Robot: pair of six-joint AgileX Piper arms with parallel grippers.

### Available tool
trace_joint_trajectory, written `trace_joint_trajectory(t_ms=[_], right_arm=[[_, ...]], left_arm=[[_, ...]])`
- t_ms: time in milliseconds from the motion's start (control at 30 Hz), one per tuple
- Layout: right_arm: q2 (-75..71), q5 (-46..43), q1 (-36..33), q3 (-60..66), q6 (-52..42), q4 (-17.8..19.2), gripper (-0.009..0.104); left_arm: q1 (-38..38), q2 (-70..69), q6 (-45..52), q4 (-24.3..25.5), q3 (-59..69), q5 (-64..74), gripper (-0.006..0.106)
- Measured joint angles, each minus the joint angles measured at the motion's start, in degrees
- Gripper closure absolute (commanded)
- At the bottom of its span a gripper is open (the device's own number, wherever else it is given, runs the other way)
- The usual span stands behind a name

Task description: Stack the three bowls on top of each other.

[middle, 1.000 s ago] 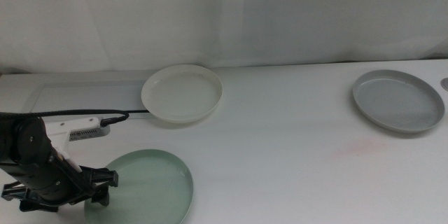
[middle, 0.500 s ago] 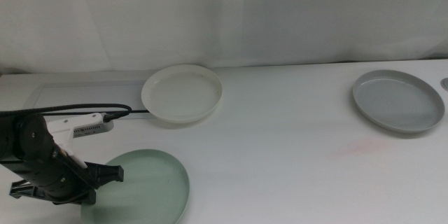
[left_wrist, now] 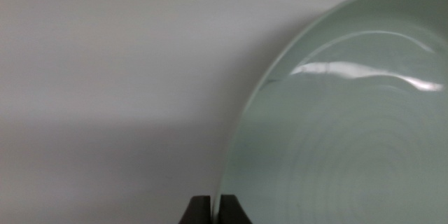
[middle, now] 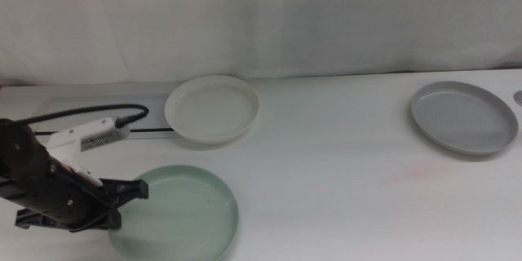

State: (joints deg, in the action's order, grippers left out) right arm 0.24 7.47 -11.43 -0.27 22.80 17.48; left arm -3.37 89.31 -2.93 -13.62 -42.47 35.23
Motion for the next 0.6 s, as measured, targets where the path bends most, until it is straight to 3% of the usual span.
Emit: trace_joint_trajectory(t_ms=[167, 433, 600], right_arm=[[0.00, 0.00, 0.00, 0.00, -0.11, 0.00, -0.008], [0.00, 0.00, 0.00, 0.00, -0.11, 0.00, -0.008], [0.00, 0.00, 0.00, 0.00, -0.29, 0.10, -0.008]], left_arm=[[-2.51, -6.32, 1.71, -3.69, -0.56, 2.96, 0.103], [-18.70, -6.01, -4.11, -4.58, -7.86, 1.77, 0.103], [-20.34, -0.66, -5.63, -4.58, -10.35, -0.23, 0.103]])
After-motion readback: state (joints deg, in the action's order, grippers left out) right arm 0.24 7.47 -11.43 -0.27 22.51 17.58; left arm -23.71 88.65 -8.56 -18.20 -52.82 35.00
